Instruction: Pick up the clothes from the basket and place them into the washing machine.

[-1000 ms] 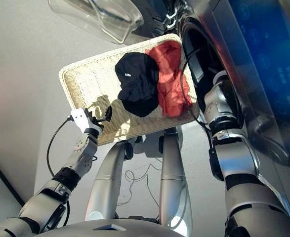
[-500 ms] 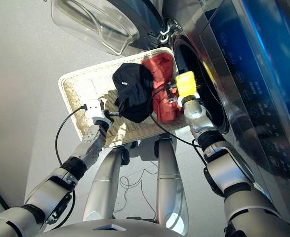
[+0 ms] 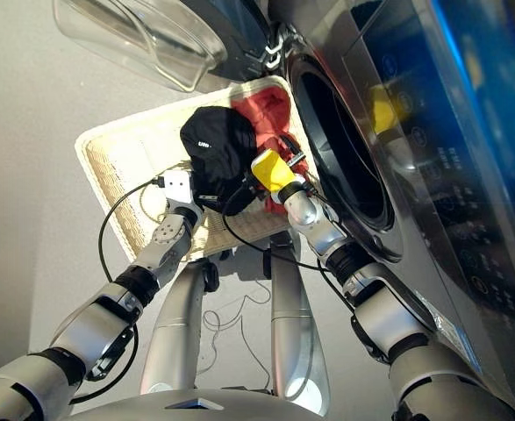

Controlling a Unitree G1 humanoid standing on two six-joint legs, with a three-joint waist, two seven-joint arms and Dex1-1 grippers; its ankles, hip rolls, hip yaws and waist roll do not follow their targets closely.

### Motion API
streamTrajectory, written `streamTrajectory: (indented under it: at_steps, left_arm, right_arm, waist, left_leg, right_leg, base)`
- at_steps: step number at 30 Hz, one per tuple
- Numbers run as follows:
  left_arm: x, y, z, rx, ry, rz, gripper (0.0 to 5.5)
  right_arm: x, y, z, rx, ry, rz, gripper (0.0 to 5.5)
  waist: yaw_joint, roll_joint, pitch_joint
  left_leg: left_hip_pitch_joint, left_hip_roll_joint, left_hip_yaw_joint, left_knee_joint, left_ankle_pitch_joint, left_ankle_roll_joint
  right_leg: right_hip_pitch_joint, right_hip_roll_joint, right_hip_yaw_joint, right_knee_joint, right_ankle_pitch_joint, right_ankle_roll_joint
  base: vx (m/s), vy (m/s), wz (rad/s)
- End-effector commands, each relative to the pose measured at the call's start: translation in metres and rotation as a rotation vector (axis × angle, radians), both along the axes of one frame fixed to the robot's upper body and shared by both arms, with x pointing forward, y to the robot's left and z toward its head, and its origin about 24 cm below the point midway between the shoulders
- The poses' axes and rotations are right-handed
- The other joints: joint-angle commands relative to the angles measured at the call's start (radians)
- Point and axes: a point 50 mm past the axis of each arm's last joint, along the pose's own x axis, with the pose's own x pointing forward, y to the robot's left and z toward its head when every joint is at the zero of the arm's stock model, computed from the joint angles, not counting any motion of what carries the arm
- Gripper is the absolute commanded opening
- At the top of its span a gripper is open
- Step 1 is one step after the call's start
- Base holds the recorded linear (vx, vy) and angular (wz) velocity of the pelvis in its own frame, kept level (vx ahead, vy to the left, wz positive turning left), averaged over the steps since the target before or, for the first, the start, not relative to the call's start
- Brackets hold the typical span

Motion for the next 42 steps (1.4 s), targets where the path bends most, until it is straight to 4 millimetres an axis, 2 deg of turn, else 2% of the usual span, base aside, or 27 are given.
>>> streamTrajectory:
  at_steps: [1,3,8,9,10,11,12,14,15,21,27,30,31,37,42]
  left_arm:
    - [0.012,-0.002,0.021,0.013,-0.072,0.015,5.50]
    - [0.017,0.000,0.032,0.016,-0.104,0.029,5.50]
    - [0.025,0.006,0.045,0.041,-0.128,0.059,5.50]
    - [0.027,0.008,0.049,0.045,-0.137,0.064,5.18]
    - [0.029,0.011,0.052,0.045,-0.146,0.073,4.03]
    - [0.030,0.012,0.055,0.041,-0.151,0.080,2.55]
    - [0.031,0.013,0.056,0.041,-0.153,0.082,2.01]
    - [0.032,0.016,0.058,0.028,-0.152,0.092,0.39]
    - [0.033,0.016,0.058,0.027,-0.151,0.093,0.00]
    - [0.031,0.016,0.055,0.012,-0.148,0.086,0.00]
    - [0.024,0.014,0.048,-0.005,-0.156,0.054,0.00]
    - [0.015,0.013,0.043,-0.078,-0.168,0.024,0.00]
    - [0.015,0.013,0.043,-0.078,-0.167,0.024,0.00]
    - [-0.006,0.005,0.034,-0.205,-0.183,-0.055,0.00]
    - [-0.023,-0.006,0.037,-0.319,-0.211,-0.141,0.00]
  right_arm:
    - [-0.009,0.018,0.022,0.038,-0.138,0.069,5.50]
    - [-0.011,0.017,0.022,0.053,-0.144,0.063,5.50]
    - [-0.013,0.017,0.015,0.065,-0.122,0.054,5.50]
    - [-0.013,0.016,0.015,0.070,-0.123,0.053,5.50]
    - [-0.012,0.015,0.016,0.075,-0.123,0.047,5.50]
    - [-0.012,0.015,0.017,0.081,-0.127,0.047,5.50]
    - [-0.012,0.015,0.017,0.085,-0.128,0.046,5.50]
    - [-0.012,0.016,0.016,0.087,-0.120,0.052,5.50]
    - [-0.013,0.017,0.014,0.084,-0.115,0.056,5.50]
    - [-0.016,0.018,0.000,0.052,-0.063,0.076,5.50]
    - [-0.018,0.008,-0.019,-0.033,-0.002,0.069,5.50]
    - [-0.021,-0.002,-0.036,-0.123,0.049,0.058,5.50]
    - [-0.021,-0.001,-0.037,-0.123,0.049,0.058,5.50]
    - [-0.031,-0.010,-0.068,-0.274,0.124,0.057,5.50]
    - [-0.040,-0.010,-0.081,-0.382,0.116,0.082,5.50]
  waist:
    - [-0.017,-0.001,0.032]
    - [-0.031,-0.009,0.037]
    - [-0.050,-0.023,0.047]
    - [-0.054,-0.025,0.049]
    - [-0.058,-0.028,0.049]
    - [-0.061,-0.030,0.049]
    - [-0.063,-0.030,0.049]
    - [-0.067,-0.031,0.046]
    - [-0.068,-0.031,0.044]
    - [-0.068,-0.027,0.021]
    - [-0.054,-0.013,0.012]
    - [-0.034,-0.004,0.009]
    - [-0.035,-0.005,0.011]
    - [-0.002,0.007,-0.001]
    - [0.020,0.022,-0.011]
  left_leg:
    - [-0.055,0.029,-0.040,0.046,-0.017,-0.019]
    - [-0.082,0.032,-0.033,0.074,-0.031,-0.016]
    - [-0.130,0.039,-0.022,0.128,-0.051,-0.015]
    - [-0.140,0.042,-0.020,0.135,-0.053,-0.013]
    - [-0.146,0.042,-0.019,0.138,-0.056,-0.013]
    - [-0.154,0.044,-0.016,0.146,-0.057,-0.012]
    - [-0.160,0.045,-0.015,0.150,-0.058,-0.012]
    - [-0.167,0.044,-0.013,0.156,-0.061,-0.011]
    - [-0.169,0.045,-0.012,0.157,-0.061,-0.011]
    - [-0.154,0.043,-0.015,0.133,-0.051,-0.011]
    - [-0.060,0.036,-0.026,0.033,-0.013,-0.023]
    - [0.044,0.018,-0.031,-0.058,0.022,-0.033]
    - [0.049,0.017,-0.032,-0.061,0.023,-0.033]
    - [0.218,-0.020,-0.043,-0.171,0.058,-0.042]
    - [0.327,-0.044,-0.056,-0.244,0.080,-0.043]
  right_leg:
    - [-0.011,-0.003,-0.045,0.056,-0.061,0.067]
    - [-0.042,0.007,-0.045,0.082,-0.064,0.069]
    - [-0.087,0.019,-0.047,0.108,-0.064,0.071]
    - [-0.098,0.021,-0.047,0.112,-0.064,0.072]
    - [-0.104,0.023,-0.045,0.111,-0.060,0.074]
    - [-0.112,0.023,-0.047,0.115,-0.058,0.074]
    - [-0.118,0.024,-0.048,0.115,-0.056,0.074]
    - [-0.128,0.026,-0.050,0.119,-0.052,0.075]
    - [-0.131,0.028,-0.051,0.120,-0.051,0.074]
    - [-0.111,0.026,-0.053,0.091,-0.037,0.072]
    - [-0.007,-0.007,-0.064,0.017,-0.014,0.075]
    - [0.102,-0.028,-0.073,-0.049,-0.001,0.079]
    - [0.106,-0.029,-0.073,-0.051,-0.001,0.079]
    - [0.283,-0.047,-0.092,-0.141,0.005,0.084]
    - [0.392,-0.059,-0.109,-0.200,0.009,0.089]
  base:
    - [0.000,0.000,0.000]
    - [0.000,0.000,0.000]
    - [-0.006,0.003,-0.235]
    - [-0.011,0.009,-0.176]
    - [0.000,0.000,0.000]
    - [0.000,0.000,0.000]
    - [0.000,0.000,0.000]
    - [0.000,0.000,0.000]
    - [0.000,0.000,0.000]
    - [0.000,0.000,0.000]
    - [0.000,0.000,0.000]
    - [0.010,-0.017,0.008]
    - [0.018,-0.043,0.218]
    - [0.021,-0.022,0.199]
    - [-0.001,-0.008,0.096]
